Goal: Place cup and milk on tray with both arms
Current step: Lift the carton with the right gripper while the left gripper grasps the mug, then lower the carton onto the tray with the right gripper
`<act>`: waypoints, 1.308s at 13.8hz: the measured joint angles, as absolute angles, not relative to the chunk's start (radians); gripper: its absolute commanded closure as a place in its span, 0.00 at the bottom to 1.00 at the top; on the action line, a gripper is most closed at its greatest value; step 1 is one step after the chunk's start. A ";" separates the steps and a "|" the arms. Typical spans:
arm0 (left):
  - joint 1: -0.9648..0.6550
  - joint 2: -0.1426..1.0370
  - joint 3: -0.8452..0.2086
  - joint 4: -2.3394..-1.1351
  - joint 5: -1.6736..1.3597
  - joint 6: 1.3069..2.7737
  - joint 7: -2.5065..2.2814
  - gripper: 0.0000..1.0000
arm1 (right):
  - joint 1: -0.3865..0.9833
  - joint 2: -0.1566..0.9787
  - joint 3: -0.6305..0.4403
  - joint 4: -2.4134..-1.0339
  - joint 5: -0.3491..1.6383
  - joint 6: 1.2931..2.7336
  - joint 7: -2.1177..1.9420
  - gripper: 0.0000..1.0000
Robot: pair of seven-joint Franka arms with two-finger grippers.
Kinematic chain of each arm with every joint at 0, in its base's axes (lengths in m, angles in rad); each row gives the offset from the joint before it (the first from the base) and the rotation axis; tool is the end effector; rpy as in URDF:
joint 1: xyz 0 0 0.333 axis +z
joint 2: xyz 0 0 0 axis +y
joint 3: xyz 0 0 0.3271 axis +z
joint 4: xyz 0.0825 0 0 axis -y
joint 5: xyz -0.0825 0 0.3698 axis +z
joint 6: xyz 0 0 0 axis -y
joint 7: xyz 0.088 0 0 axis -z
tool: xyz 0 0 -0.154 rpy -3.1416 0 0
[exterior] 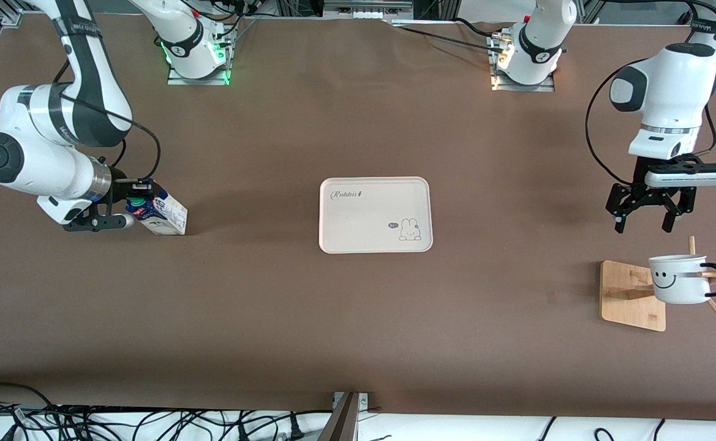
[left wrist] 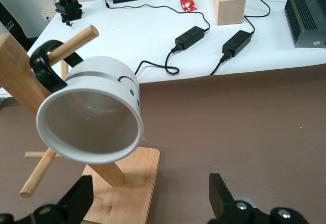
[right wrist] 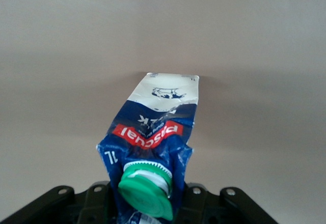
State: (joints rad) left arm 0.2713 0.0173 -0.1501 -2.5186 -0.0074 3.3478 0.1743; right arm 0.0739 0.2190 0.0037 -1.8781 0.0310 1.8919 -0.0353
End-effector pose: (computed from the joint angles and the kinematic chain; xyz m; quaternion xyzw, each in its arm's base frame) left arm 0.5347 0.0661 0.3596 -0.9185 0.0202 -0.3910 0.0562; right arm 0.5656 0.0476 0.3513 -0.9934 -0.0498 0.1027 0.0124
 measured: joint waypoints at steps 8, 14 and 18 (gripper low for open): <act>0.280 0.036 -0.150 -2.450 0.030 3.361 0.185 0.00 | 0.395 0.353 0.014 -1.537 0.229 1.747 0.124 0.70; 0.311 0.088 -0.149 -2.436 0.063 3.383 0.186 0.00 | 0.654 0.503 0.015 -1.414 0.232 1.884 0.409 0.68; 0.311 0.129 -0.150 -2.402 0.082 3.398 0.187 0.00 | 0.675 0.578 0.003 -1.408 0.170 1.928 0.416 0.67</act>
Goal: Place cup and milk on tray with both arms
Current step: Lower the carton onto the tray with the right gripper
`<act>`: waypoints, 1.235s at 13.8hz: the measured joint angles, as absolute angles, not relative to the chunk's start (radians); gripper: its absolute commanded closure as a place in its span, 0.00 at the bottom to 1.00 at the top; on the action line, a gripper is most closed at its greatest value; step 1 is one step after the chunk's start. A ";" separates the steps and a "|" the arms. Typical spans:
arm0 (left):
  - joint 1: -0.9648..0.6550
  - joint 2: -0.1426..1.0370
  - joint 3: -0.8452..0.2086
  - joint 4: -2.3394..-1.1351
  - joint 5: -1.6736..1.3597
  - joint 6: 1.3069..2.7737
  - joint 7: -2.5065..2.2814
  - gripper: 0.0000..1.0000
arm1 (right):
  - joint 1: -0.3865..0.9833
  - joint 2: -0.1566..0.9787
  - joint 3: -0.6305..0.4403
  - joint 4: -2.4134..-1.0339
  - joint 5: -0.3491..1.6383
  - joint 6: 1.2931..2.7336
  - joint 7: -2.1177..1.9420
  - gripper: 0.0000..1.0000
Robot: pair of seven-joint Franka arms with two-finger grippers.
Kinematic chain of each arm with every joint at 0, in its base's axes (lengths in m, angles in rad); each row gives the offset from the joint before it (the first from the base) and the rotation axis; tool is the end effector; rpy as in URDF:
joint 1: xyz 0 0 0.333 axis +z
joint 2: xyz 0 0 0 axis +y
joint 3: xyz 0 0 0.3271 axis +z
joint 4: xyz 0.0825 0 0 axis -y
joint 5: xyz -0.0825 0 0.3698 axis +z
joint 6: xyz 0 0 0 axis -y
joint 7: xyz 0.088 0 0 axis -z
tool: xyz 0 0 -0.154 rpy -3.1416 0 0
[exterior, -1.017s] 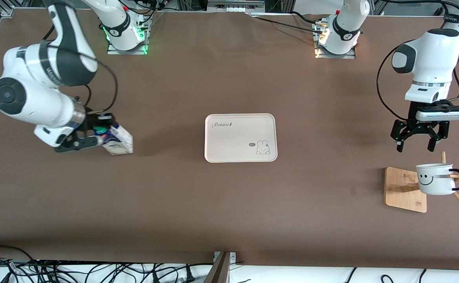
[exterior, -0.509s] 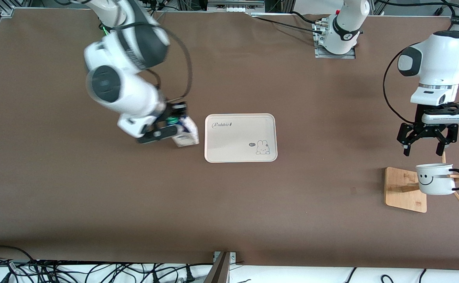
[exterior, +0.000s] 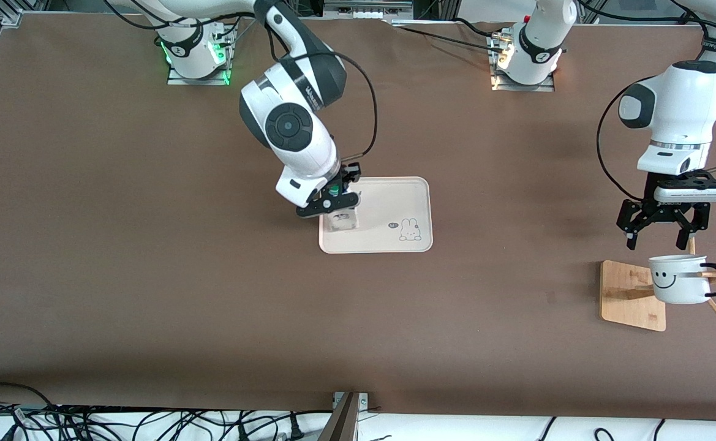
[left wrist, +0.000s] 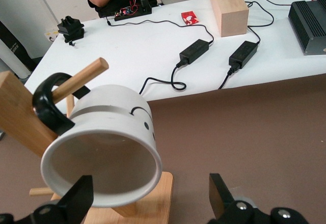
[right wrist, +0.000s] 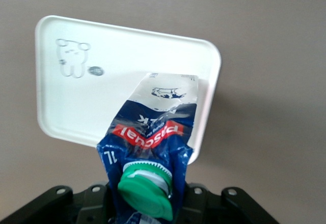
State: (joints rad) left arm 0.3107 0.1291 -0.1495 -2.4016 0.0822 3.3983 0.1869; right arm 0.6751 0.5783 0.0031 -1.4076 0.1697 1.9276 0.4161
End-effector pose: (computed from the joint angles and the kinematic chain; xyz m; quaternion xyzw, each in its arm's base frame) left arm 0.5716 0.0838 0.3595 -0.9058 0.0475 -0.4148 0.0718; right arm 0.5326 0.4533 0.3308 -0.9916 -0.0983 0.0661 0.0527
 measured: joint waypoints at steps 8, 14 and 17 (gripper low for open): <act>0.338 0.172 -0.148 -2.302 0.161 3.399 0.190 0.00 | 0.674 0.614 -0.001 -1.405 0.160 1.937 0.416 0.67; 0.341 0.185 -0.148 -2.296 0.161 3.399 0.192 0.24 | 0.674 0.614 -0.001 -1.405 0.163 1.938 0.416 0.67; 0.341 0.189 -0.148 -2.296 0.161 3.399 0.192 1.00 | 0.674 0.614 -0.001 -1.403 0.219 1.939 0.417 0.65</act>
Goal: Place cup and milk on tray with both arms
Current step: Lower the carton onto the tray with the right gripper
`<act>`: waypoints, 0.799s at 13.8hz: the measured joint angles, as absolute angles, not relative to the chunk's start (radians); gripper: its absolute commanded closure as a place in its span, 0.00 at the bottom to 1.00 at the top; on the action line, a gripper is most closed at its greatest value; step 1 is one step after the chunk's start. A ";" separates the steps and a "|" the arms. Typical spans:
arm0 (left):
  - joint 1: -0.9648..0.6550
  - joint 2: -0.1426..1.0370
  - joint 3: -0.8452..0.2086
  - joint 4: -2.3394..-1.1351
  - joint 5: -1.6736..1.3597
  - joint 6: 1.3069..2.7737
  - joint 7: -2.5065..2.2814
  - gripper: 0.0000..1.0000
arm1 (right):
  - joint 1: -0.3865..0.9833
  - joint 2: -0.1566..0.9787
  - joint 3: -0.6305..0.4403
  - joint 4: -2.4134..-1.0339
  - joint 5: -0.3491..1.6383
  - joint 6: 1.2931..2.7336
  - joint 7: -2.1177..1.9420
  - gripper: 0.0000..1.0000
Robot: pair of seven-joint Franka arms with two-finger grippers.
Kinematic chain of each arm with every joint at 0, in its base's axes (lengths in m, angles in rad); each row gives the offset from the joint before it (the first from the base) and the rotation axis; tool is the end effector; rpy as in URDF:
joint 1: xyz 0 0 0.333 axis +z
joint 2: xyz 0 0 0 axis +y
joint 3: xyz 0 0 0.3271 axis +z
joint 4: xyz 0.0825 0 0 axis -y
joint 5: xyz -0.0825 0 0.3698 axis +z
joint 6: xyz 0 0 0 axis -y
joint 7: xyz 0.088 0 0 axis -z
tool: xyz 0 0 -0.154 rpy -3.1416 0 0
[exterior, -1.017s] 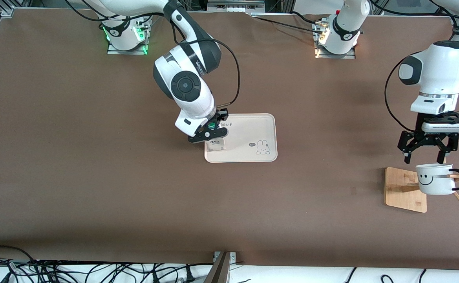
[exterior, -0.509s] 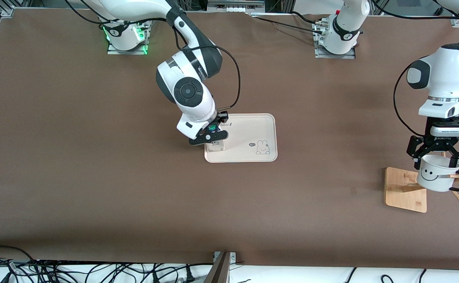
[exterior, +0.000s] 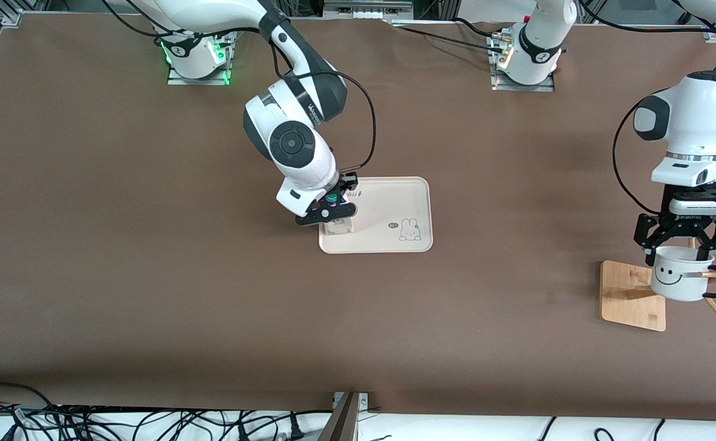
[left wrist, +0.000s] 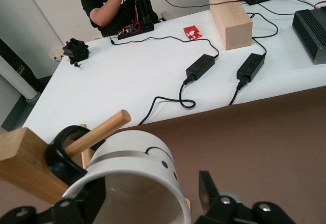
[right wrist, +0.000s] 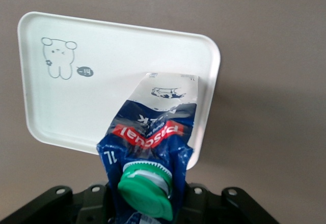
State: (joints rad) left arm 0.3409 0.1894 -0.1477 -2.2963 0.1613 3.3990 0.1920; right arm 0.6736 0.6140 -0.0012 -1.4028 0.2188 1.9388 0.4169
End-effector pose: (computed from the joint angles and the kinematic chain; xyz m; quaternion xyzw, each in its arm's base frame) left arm 0.5999 0.0997 0.3723 -0.8944 0.0711 -0.4325 0.0886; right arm 0.5339 0.4564 0.3097 -0.9907 -0.0838 0.0849 0.0654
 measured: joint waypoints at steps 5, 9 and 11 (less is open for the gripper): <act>0.339 0.197 -0.154 -2.308 0.161 3.399 0.192 1.00 | 0.673 0.618 -0.002 -1.402 0.227 1.937 0.417 0.37; 0.338 0.201 -0.157 -2.313 0.161 3.399 0.192 1.00 | 0.670 0.622 -0.004 -1.401 0.227 1.936 0.418 0.00; 0.338 0.201 -0.157 -2.313 0.161 3.399 0.192 1.00 | 0.670 0.605 -0.005 -1.393 0.227 1.916 0.418 0.00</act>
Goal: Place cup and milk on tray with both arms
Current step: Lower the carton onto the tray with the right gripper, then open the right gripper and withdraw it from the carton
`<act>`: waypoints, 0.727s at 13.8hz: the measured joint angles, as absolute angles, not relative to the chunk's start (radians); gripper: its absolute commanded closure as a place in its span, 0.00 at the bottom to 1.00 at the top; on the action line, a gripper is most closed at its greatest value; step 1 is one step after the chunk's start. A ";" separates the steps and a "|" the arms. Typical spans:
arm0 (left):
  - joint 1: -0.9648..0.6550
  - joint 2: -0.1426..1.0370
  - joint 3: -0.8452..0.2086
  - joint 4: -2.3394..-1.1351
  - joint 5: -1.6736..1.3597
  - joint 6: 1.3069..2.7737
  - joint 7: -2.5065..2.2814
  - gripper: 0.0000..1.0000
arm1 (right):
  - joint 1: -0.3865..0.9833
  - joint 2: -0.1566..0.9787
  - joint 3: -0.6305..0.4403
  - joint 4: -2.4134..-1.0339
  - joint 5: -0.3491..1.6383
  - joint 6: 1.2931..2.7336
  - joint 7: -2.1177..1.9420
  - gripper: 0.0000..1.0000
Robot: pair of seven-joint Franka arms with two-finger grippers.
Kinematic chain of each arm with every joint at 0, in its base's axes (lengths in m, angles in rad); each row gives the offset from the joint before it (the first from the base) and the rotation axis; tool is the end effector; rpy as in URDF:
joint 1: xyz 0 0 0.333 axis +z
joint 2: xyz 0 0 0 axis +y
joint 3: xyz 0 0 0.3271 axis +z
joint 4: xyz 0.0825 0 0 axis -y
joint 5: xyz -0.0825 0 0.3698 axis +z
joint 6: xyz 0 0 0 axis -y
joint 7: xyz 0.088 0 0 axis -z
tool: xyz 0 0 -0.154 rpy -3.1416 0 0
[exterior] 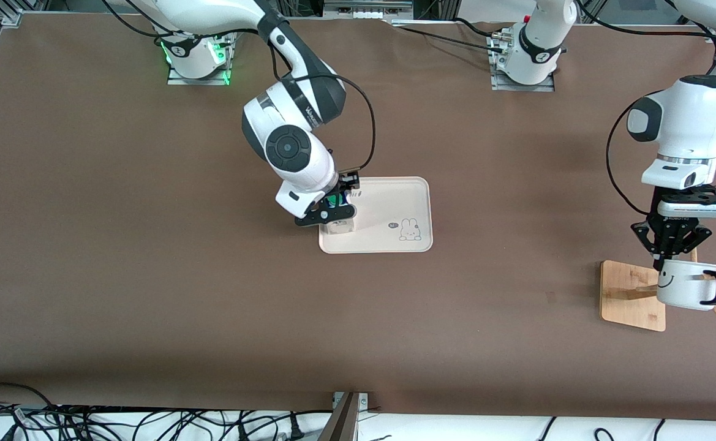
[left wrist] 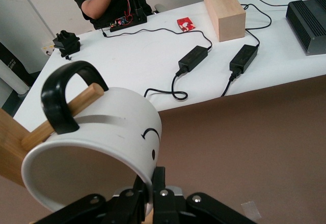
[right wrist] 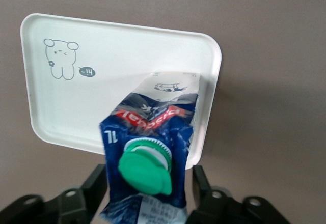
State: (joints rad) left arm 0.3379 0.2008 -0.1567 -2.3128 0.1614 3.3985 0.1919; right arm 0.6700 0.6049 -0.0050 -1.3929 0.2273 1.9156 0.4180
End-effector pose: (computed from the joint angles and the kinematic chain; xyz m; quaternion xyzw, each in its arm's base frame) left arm 0.5970 0.0918 0.3580 -0.9001 0.0760 -0.4213 0.0812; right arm 0.5352 0.4534 0.3190 -0.9905 -0.0803 0.0884 0.0678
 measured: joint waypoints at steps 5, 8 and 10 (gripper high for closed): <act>0.336 0.197 -0.171 -2.312 0.161 3.400 0.191 1.00 | 0.671 0.474 -0.061 -1.368 0.227 1.798 0.418 0.00; 0.335 0.188 -0.185 -2.313 0.161 3.398 0.188 1.00 | 0.670 0.363 -0.214 -1.360 0.226 1.700 0.415 0.00; 0.335 0.186 -0.186 -2.313 0.161 3.398 0.188 1.00 | 0.664 0.303 -0.352 -1.360 0.227 1.642 0.386 0.00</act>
